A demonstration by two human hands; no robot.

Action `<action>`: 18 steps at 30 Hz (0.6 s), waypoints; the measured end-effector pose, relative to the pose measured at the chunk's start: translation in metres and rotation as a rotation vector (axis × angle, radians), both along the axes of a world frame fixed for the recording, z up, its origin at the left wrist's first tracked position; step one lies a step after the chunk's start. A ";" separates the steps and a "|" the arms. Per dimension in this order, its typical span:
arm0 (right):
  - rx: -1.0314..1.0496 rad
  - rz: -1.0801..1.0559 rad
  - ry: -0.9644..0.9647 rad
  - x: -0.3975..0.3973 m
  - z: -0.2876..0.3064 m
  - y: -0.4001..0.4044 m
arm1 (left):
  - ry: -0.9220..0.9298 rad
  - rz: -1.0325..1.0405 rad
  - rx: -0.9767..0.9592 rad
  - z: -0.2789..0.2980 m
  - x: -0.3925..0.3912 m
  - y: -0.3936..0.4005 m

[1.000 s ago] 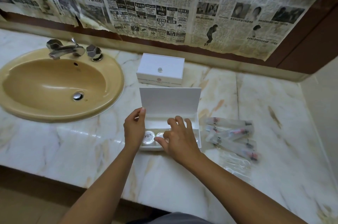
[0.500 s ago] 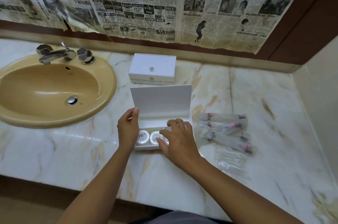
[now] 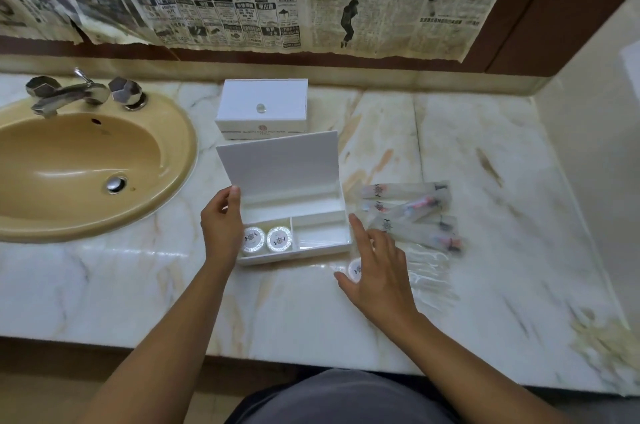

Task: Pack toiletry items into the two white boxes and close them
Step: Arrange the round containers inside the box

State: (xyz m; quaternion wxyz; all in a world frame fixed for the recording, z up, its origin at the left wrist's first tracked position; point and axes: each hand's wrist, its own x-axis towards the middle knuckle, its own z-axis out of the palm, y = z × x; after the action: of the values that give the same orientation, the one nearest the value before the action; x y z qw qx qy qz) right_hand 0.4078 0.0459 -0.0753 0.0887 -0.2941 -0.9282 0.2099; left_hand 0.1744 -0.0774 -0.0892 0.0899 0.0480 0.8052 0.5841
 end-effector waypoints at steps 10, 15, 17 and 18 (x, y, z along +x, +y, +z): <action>-0.116 0.016 -0.067 0.004 -0.012 0.001 | 0.004 -0.004 -0.003 0.001 0.001 -0.001; -0.178 -0.051 0.072 0.003 -0.002 0.002 | 0.000 -0.004 -0.006 0.000 0.000 -0.001; -0.129 -0.052 0.171 0.003 0.001 0.002 | -0.011 0.000 0.001 0.000 0.000 -0.001; -0.105 -0.051 0.212 0.004 0.003 0.002 | -0.016 0.001 0.005 0.000 0.001 -0.001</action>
State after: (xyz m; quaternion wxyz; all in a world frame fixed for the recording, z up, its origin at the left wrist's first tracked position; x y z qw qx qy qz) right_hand 0.4114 0.0481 -0.0727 0.1759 -0.2981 -0.8936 0.2858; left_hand 0.1750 -0.0780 -0.0889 0.0958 0.0431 0.8031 0.5865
